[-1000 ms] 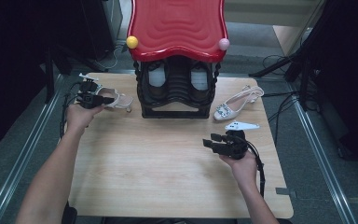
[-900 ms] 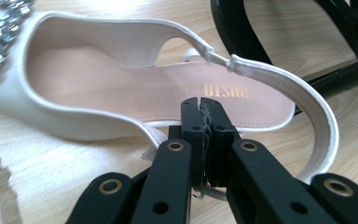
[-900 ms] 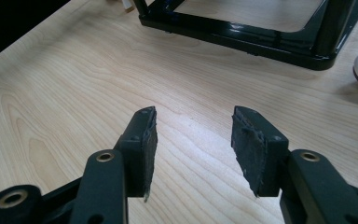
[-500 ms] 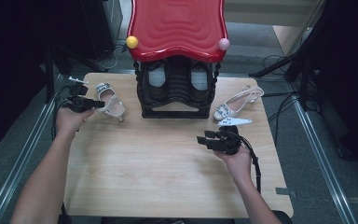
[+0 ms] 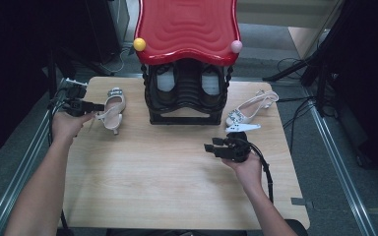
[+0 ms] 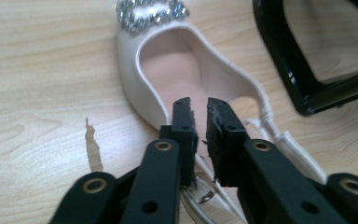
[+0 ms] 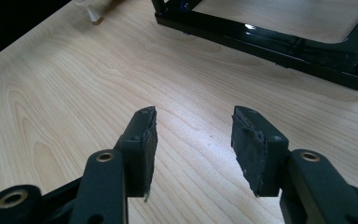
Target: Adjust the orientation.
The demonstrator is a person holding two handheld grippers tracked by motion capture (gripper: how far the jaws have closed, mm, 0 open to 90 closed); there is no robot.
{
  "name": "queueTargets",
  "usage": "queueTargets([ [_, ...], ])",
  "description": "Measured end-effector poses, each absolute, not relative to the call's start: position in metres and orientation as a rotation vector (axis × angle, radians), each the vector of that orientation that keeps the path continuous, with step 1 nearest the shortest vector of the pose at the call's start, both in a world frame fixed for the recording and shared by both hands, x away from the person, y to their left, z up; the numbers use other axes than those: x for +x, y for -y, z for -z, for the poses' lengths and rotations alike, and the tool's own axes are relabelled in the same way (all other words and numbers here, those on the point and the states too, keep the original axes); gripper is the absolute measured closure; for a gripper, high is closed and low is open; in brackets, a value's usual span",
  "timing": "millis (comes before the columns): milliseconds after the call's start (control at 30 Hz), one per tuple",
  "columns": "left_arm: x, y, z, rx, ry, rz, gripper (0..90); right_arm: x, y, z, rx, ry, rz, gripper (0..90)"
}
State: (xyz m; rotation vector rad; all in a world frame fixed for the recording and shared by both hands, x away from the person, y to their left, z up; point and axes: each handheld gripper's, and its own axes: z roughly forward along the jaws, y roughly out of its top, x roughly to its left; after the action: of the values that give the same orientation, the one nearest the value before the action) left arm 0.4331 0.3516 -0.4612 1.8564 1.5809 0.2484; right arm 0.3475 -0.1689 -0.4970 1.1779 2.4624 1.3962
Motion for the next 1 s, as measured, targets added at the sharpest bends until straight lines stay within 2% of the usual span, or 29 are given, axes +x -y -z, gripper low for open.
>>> queueTargets([
  [233,0.44,-0.354,0.46,1.829,-1.635,-0.269,62.1,0.347,0.17,0.497,1.188,-2.458,-1.399,51.9],
  [333,0.446,-0.355,0.468,1.822,-1.674,-0.25,59.4,0.346,0.171,0.497,1.193,-2.462,-1.388,51.9],
  [500,0.452,-0.355,0.48,1.842,-1.695,-0.229,59.5,0.34,0.177,0.498,1.208,-2.448,-1.388,51.9],
  [767,0.458,-0.356,0.496,1.77,-1.746,-0.202,61.6,0.332,0.19,0.499,1.254,-2.41,-1.378,51.9],
  [1000,0.461,-0.353,0.503,1.75,-1.757,-0.202,70.9,0.327,0.198,0.5,1.28,-2.392,-1.364,51.9],
])
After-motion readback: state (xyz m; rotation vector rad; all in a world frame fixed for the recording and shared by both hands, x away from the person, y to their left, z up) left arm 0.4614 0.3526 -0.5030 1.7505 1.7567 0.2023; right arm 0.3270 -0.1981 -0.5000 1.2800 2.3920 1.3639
